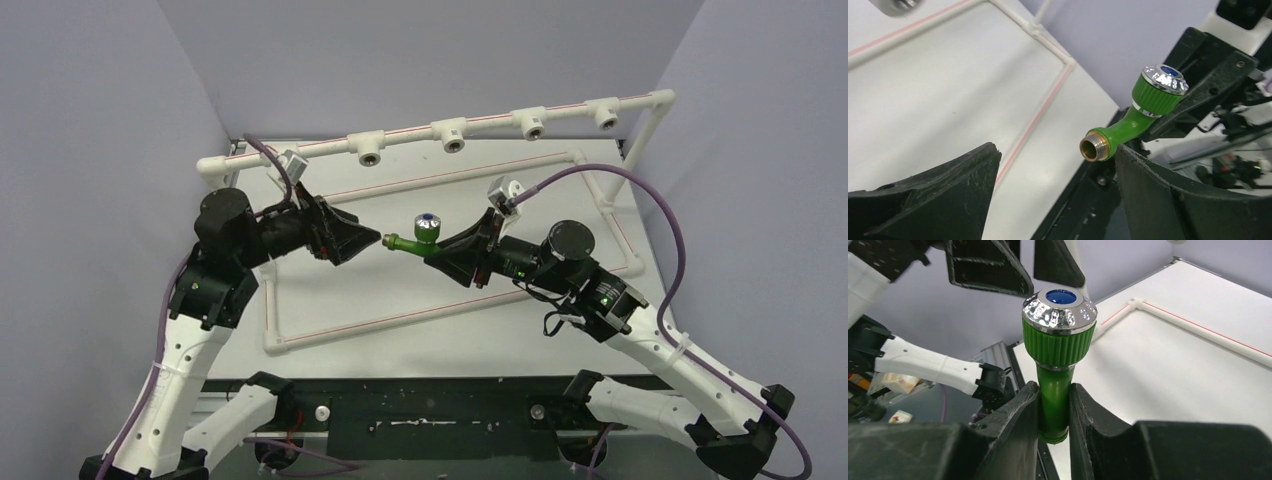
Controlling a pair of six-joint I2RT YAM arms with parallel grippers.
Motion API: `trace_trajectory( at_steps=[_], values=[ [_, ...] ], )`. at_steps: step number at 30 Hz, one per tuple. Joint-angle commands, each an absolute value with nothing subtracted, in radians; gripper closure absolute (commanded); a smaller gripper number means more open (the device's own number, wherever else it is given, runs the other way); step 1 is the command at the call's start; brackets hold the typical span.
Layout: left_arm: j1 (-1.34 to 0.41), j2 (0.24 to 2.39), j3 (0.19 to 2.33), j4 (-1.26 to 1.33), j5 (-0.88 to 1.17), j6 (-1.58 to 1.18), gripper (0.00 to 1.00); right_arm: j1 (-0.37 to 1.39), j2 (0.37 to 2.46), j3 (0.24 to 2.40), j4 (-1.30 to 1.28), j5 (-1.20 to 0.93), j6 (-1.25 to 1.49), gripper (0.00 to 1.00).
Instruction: Install the water faucets
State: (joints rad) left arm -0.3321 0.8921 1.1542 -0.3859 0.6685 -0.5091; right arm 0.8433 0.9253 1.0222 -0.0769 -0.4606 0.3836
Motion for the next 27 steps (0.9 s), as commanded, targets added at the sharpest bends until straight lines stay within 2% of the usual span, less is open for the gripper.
trace_trajectory(
  at_steps=[1,8,18,22,27],
  values=[
    [-0.331,0.95,1.353,-0.582,0.44,-0.309,0.18,0.818,0.924,1.103,-0.16,-0.394,0.284,1.0],
    [-0.331,1.104,1.592,-0.652,0.207,-0.223,0.2,0.791,0.954,1.161,-0.237,-0.29,0.212,1.0],
    [-0.33,1.368,1.9,-0.689,-0.238,-0.167,0.27,0.765,0.971,1.162,-0.229,-0.299,0.186,1.0],
    [-0.312,1.461,1.979,-0.671,-0.32,-0.147,0.29,0.762,1.012,1.171,-0.25,-0.245,0.161,1.0],
    [-0.275,1.564,2.034,-0.677,-0.387,-0.131,0.39,0.758,1.08,1.206,-0.27,-0.121,0.118,1.0]
  ],
)
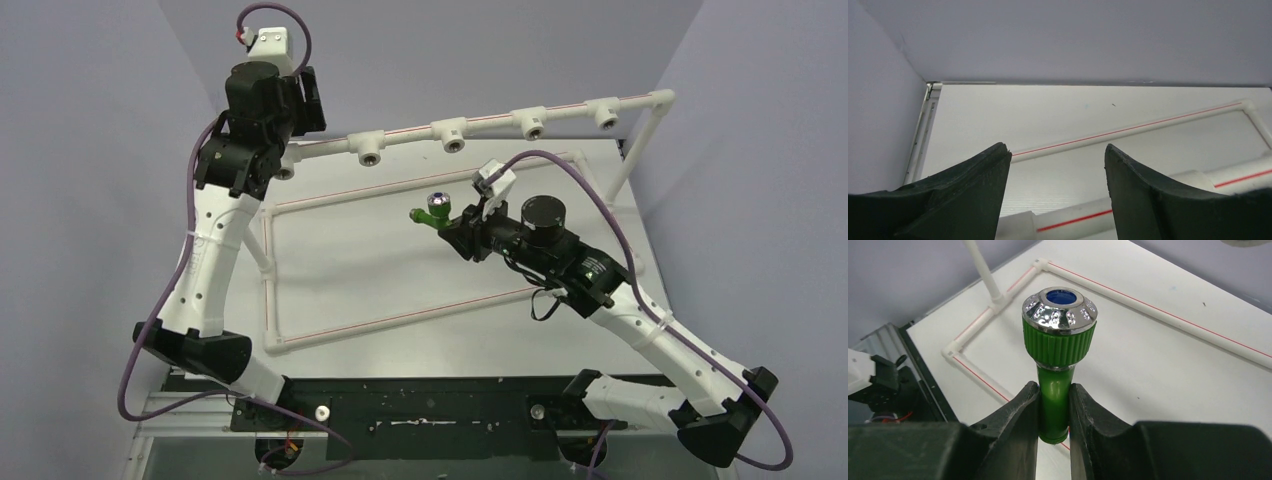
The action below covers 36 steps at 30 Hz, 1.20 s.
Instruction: Install the water faucets
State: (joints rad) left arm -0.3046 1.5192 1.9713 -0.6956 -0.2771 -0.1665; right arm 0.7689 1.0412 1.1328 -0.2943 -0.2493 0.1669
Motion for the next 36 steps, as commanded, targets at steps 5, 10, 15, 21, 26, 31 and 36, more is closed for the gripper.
trace_trajectory(
  at_steps=[5,10,15,21,26,31,36],
  values=[
    [-0.229,1.641,2.051,-0.681,-0.404,-0.135,0.48,0.744,1.156,1.258,-0.271,-0.023,0.089,1.0],
    [-0.193,1.706,2.084,-0.699,-0.379,-0.144,0.54,0.721,1.229,1.292,-0.276,0.056,0.071,1.0],
    [-0.163,1.752,2.107,-0.715,-0.348,-0.156,0.62,0.702,1.268,1.312,-0.274,0.066,0.08,1.0],
    [-0.163,1.751,2.051,-0.723,-0.351,-0.164,0.79,0.662,1.31,1.354,-0.284,0.091,0.087,1.0],
    [-0.163,1.713,1.984,-0.736,-0.347,-0.195,0.89,0.62,1.349,1.409,-0.296,0.102,0.099,1.0],
    [-0.164,1.667,1.912,-0.757,-0.328,-0.219,0.98,0.58,1.394,1.459,-0.296,0.101,0.104,1.0],
    [-0.164,1.617,1.839,-0.748,-0.3,-0.234,1.0,0.552,1.439,1.51,-0.305,0.103,0.104,1.0]
  ],
)
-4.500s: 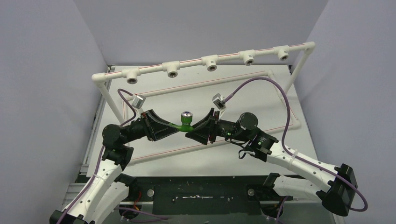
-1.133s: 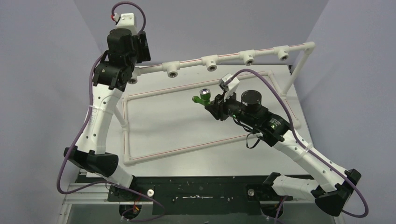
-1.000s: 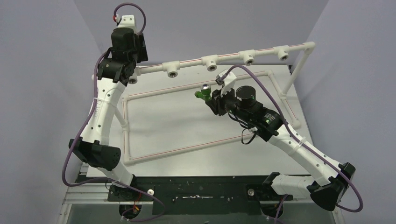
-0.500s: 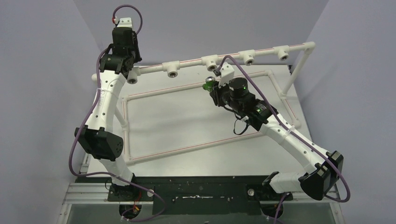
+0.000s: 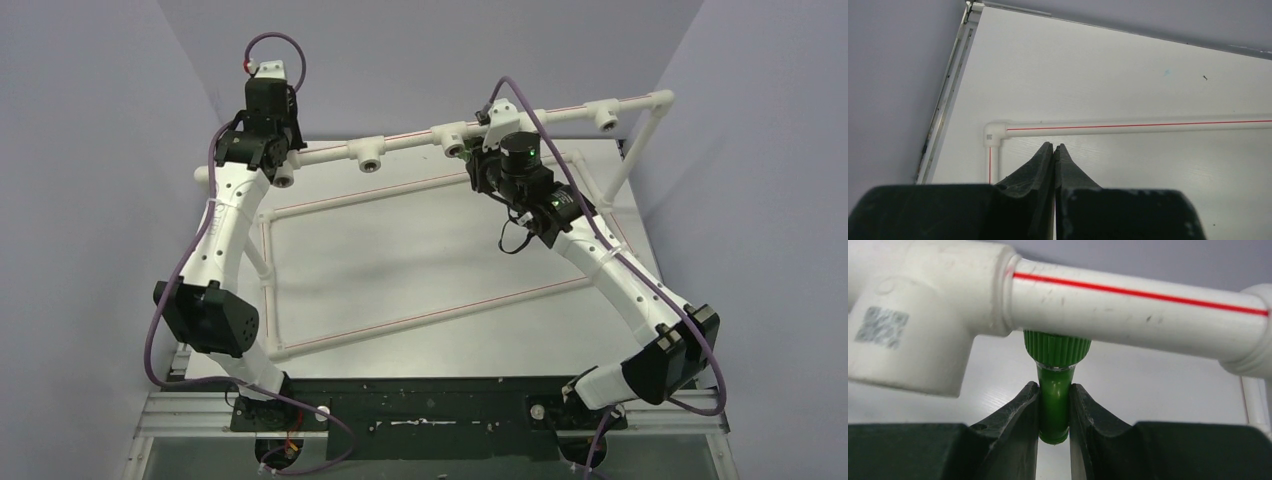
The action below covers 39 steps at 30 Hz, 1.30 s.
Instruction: Install the water faucets
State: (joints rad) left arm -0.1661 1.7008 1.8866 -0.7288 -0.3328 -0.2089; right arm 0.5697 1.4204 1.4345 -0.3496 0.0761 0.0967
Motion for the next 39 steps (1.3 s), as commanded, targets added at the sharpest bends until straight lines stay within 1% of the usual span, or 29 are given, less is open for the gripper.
trace_trajectory(
  at_steps=[1,11,22,26,30,35,39],
  values=[
    [-0.163,1.605,1.829,-0.749,-0.297,-0.236,1.0,0.548,1.446,1.518,-0.305,0.106,0.103,1.0],
    [-0.164,1.512,1.755,-0.781,-0.277,-0.249,1.0,0.481,1.528,1.639,-0.346,0.079,0.085,1.0],
    [-0.167,1.441,1.662,-0.798,-0.18,-0.258,1.0,0.423,1.69,1.83,-0.402,0.022,0.074,1.0],
    [-0.176,1.427,1.616,-0.806,-0.149,-0.258,1.0,0.418,1.703,1.85,-0.411,0.028,0.073,1.0],
    [-0.195,1.414,1.579,-0.826,-0.114,-0.263,1.0,0.419,1.672,1.793,-0.409,0.008,0.095,1.0],
    [-0.199,1.393,1.544,-0.827,-0.073,-0.283,1.0,0.429,1.575,1.619,-0.339,-0.076,0.136,1.0],
    [-0.197,1.386,1.516,-0.807,-0.098,-0.312,1.0,0.498,1.48,1.489,-0.282,-0.029,0.14,1.0]
  ],
)
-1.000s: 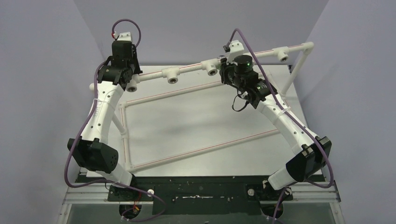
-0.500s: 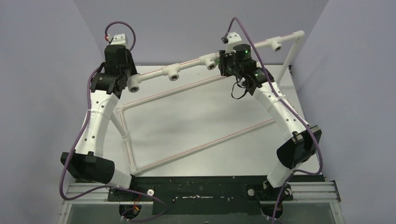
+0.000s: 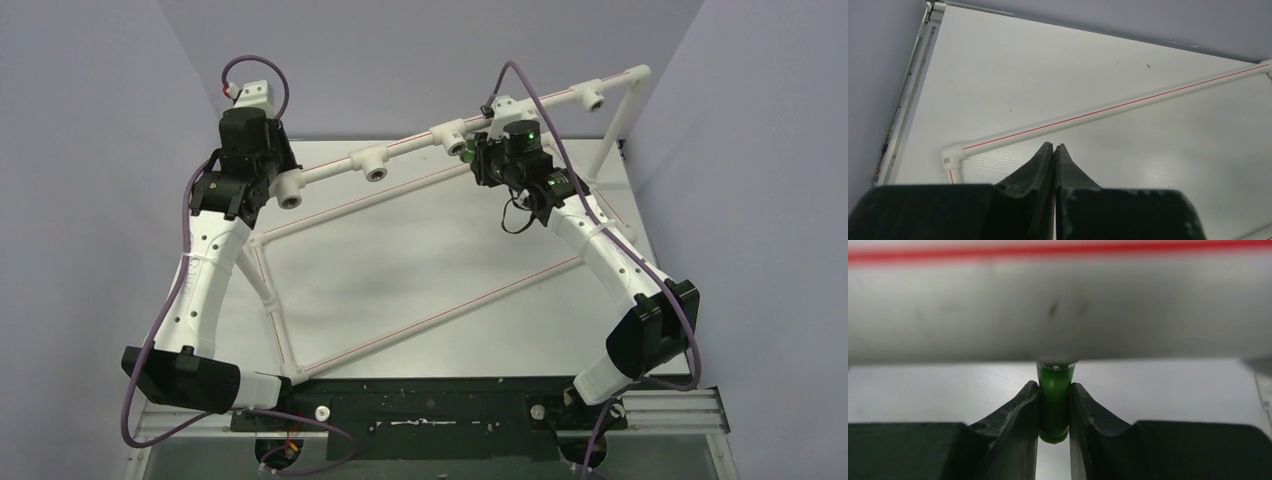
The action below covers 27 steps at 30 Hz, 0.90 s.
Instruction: Install the water faucets
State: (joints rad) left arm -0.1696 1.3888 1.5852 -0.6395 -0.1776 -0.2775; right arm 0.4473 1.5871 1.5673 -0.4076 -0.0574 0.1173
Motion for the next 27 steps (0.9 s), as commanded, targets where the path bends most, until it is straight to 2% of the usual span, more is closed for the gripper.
trace_trajectory(
  at_steps=[1,4,15,25,27],
  values=[
    [-0.198,1.383,1.507,-0.797,-0.105,-0.319,1.0,0.521,1.452,1.455,-0.274,-0.014,0.14,1.0],
    [-0.196,1.377,1.478,-0.764,-0.109,-0.334,1.0,0.59,1.385,1.39,-0.247,0.057,0.141,1.0],
    [-0.196,1.294,1.291,-0.561,-0.193,-0.354,1.0,0.793,1.162,1.126,0.053,0.082,0.144,1.0],
    [-0.195,1.253,1.116,-0.308,-0.248,-0.332,1.0,0.892,1.16,1.061,0.206,0.12,0.04,1.0],
    [-0.166,1.246,1.103,-0.272,-0.18,-0.323,1.0,0.894,1.168,1.067,0.202,0.107,0.02,1.0]
  ],
)
